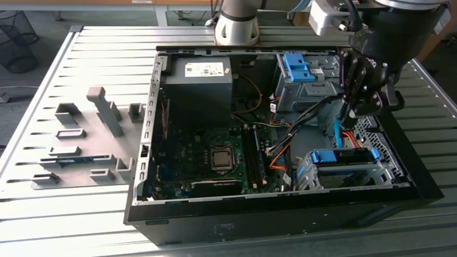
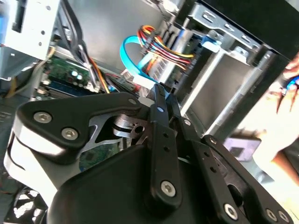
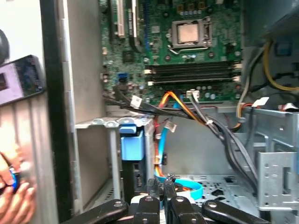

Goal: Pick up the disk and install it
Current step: 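Insert the second disk wire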

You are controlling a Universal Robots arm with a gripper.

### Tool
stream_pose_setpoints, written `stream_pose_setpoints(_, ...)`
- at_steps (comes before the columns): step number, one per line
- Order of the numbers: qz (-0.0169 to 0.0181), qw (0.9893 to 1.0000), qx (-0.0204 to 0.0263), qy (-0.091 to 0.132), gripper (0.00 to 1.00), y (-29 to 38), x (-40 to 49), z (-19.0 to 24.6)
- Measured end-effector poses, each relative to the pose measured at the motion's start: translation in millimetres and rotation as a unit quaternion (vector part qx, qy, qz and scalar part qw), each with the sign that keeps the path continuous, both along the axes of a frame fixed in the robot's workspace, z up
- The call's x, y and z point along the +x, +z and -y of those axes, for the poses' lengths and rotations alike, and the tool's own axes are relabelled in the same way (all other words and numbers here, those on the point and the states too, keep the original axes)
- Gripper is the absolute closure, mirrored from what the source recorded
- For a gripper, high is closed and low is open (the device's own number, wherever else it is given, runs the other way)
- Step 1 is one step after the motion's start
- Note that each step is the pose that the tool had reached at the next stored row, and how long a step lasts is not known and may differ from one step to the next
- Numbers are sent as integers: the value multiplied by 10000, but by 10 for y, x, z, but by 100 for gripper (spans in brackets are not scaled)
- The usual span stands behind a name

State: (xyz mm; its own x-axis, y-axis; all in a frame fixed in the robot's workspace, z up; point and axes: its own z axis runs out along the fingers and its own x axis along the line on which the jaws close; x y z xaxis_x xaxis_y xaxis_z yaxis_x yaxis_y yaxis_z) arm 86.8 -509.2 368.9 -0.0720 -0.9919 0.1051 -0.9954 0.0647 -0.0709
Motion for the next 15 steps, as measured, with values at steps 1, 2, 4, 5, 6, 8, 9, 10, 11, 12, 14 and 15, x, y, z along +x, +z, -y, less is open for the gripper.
stream_pose_setpoints(1, 0, 10000, 68, 0, 84, -3, 0, 13)
stream_pose_setpoints(2, 0, 9999, 127, 0, 84, -7, 0, 30)
stream_pose_setpoints(4, 12, 9998, 190, 0, 84, -17, -1, 66)
stream_pose_setpoints(5, 23, 9998, 197, 1, 84, -23, -1, 89)
stream_pose_setpoints(6, 37, 9998, 198, 2, 84, -29, -1, 115)
stream_pose_setpoints(8, 75, 9998, 198, 10, 84, -40, -2, 162)
stream_pose_setpoints(9, 96, 9998, 198, 15, 84, -45, -3, 179)
stream_pose_setpoints(10, 111, 9997, 202, 20, 84, -52, -5, 192)
stream_pose_setpoints(11, 120, 9997, 211, 25, 84, -59, -9, 202)
stream_pose_setpoints(12, 129, 9997, 226, 28, 84, -65, -14, 211)
stream_pose_setpoints(14, 144, 9996, 256, 32, 84, -79, -21, 231)
stream_pose_setpoints(15, 152, 9995, 266, 34, 84, -88, -25, 246)
